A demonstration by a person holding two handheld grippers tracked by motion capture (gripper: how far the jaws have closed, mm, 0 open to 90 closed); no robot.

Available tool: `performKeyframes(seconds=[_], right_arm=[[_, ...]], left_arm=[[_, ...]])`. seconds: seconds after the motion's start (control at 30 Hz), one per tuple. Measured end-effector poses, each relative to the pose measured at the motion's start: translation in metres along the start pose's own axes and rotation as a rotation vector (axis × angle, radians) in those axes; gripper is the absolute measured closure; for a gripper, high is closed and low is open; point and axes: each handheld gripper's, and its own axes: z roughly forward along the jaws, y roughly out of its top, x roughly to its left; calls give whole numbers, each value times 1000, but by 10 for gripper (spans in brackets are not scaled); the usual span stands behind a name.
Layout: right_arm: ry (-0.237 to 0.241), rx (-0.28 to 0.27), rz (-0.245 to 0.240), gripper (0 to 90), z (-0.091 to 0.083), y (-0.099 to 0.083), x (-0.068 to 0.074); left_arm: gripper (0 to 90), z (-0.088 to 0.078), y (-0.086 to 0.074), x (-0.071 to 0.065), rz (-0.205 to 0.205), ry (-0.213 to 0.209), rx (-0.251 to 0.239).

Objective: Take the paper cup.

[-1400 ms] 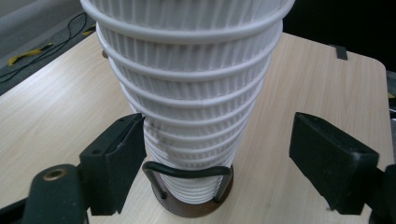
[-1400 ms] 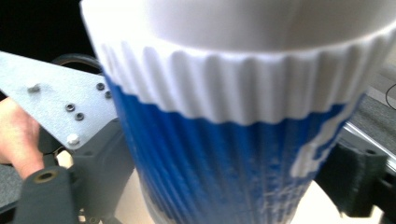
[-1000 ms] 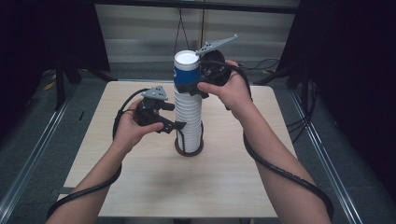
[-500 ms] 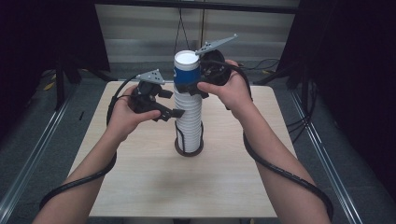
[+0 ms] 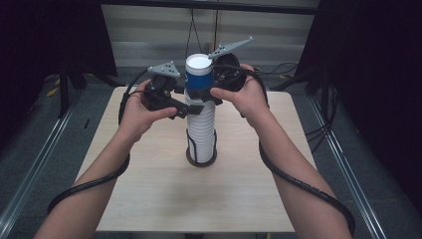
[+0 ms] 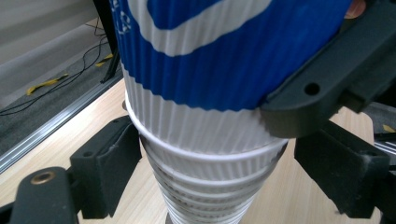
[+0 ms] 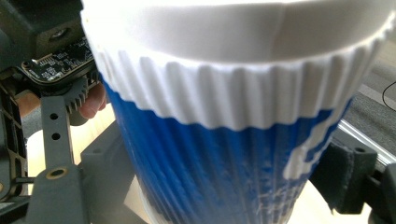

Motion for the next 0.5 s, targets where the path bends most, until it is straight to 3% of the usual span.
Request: performKeyframes(seconds=[0.5], right_arm=[[-4, 18, -6, 185, -2, 1, 0]], left_arm=[[176, 1, -2, 1, 5, -8, -5]])
